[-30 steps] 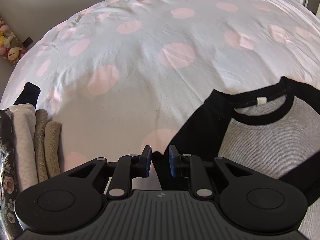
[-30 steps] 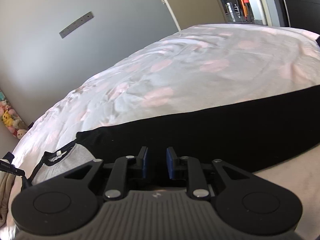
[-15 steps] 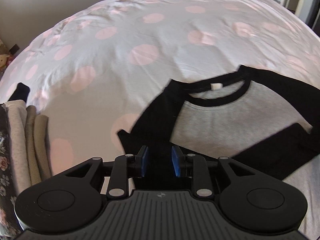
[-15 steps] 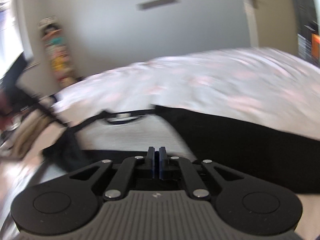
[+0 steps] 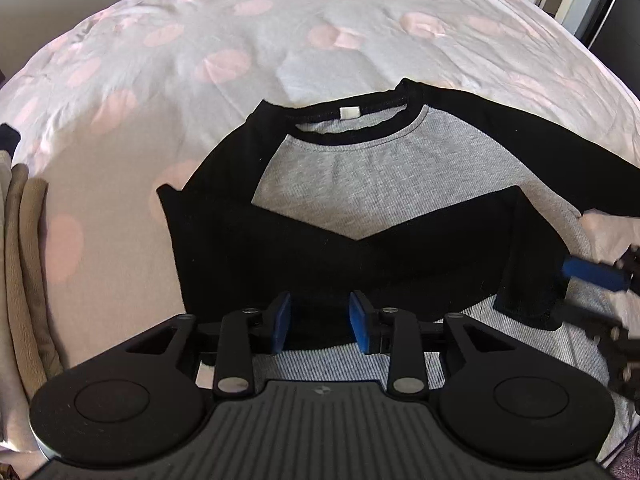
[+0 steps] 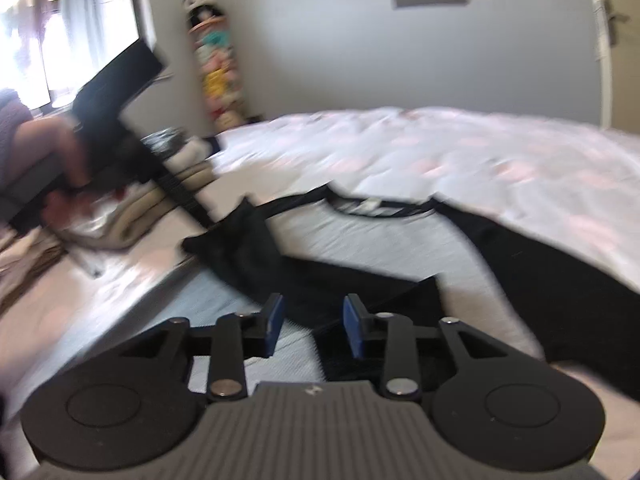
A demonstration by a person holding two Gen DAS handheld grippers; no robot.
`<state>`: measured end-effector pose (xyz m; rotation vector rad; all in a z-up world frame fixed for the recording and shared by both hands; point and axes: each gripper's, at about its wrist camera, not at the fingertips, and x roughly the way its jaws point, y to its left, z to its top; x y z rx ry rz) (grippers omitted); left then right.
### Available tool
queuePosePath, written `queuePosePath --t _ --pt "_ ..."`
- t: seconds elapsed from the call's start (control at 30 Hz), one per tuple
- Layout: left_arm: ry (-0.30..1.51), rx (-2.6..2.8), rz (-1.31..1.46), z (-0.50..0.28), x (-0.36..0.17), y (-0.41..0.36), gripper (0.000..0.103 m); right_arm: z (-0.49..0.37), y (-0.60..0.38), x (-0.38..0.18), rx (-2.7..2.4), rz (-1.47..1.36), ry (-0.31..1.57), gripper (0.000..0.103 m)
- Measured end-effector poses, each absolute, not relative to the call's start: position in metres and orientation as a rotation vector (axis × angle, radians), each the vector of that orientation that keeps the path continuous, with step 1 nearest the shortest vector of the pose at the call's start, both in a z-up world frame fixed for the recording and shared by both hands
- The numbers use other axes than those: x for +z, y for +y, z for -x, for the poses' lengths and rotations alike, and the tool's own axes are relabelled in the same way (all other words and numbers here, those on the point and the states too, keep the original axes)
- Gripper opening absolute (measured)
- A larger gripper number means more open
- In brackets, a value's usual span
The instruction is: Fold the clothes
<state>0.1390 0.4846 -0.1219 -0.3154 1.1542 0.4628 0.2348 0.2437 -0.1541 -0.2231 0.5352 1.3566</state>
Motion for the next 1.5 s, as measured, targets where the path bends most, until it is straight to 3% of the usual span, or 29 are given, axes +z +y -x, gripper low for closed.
queuePosePath --t 0.3,0.33,0.37,0.43,0.53,0.63,0.97,1.27,1.5 --pt "1.131 0.525 0.34 -0.123 -0.118 0.5 0.031 -0.214 0.275 -0.177 1.292 0.354 0.535 0.037" --pt "1.121 0.53 0.331 -0.122 -0.117 0.502 0.031 -0.214 0.276 -0.179 1.279 0.372 0.54 0.033" --pt "1.111 0.535 0.319 -0.122 -0.116 0.504 0.031 -0.215 0.277 -0.182 1.266 0.391 0.545 0.016" --pt "1.09 0.54 0.28 -0.124 -0.111 0.51 0.031 -0.216 0.279 -0.186 1.242 0.418 0.554 0.008" --pt "1.059 0.566 0.231 -0.131 -0.104 0.524 0.031 -0.229 0.27 -0.173 1.225 0.334 0.554 0.007" --pt "1.039 0.618 0.222 -0.137 -0.098 0.541 0.041 -0.244 0.258 -0.157 1.191 0.258 0.539 0.007" --pt "1.054 0.72 0.297 -0.123 -0.121 0.582 0.041 -0.33 0.246 -0.116 0.987 0.012 0.523 0.006" --pt "1.054 0.752 0.318 -0.12 -0.14 0.592 0.042 -0.386 0.224 -0.177 0.759 -0.034 0.75 0.006" --pt "1.026 0.772 0.336 -0.128 -0.145 0.601 0.046 -0.389 0.217 -0.173 0.739 -0.064 0.731 0.0"
